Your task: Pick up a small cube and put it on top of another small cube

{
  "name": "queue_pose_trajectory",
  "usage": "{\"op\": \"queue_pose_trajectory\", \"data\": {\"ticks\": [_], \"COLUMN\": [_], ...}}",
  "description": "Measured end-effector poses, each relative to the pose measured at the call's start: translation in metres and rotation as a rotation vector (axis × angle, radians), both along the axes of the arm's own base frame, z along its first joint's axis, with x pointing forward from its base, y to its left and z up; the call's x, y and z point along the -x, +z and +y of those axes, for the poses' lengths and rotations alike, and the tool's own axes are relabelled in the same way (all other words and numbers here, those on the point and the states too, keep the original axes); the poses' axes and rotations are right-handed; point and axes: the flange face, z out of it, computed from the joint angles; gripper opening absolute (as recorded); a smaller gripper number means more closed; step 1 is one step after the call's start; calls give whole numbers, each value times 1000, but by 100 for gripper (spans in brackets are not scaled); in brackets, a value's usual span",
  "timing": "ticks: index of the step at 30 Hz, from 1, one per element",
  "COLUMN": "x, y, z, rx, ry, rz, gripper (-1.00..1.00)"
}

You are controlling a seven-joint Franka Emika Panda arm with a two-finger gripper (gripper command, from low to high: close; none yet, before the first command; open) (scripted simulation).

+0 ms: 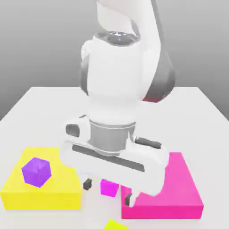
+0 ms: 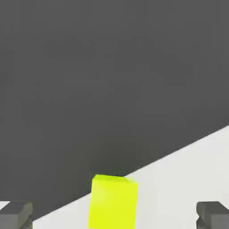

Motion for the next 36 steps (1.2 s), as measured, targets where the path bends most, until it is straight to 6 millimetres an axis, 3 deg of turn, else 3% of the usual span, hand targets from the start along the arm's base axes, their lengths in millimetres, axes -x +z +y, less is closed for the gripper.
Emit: {"op": "queue_pose_trajectory", "data": {"ticks": [6, 7, 13, 15, 18, 21, 30, 36], "x": [6, 6, 6, 6, 6, 24, 105, 166], "y": [-94, -107, -113, -100, -60, -33, 29, 57], "z": [3, 4, 4, 4, 3, -18, -96, -117], "rx": [-37, -37, -37, -38, -37, -8, 55, 50], "ry": [-47, -47, -47, -48, -48, -67, -182, -234], "rz": [63, 64, 63, 63, 64, 69, 86, 86], "gripper": [0, -100, -100, -100, -100, -100, -100, -100]}}
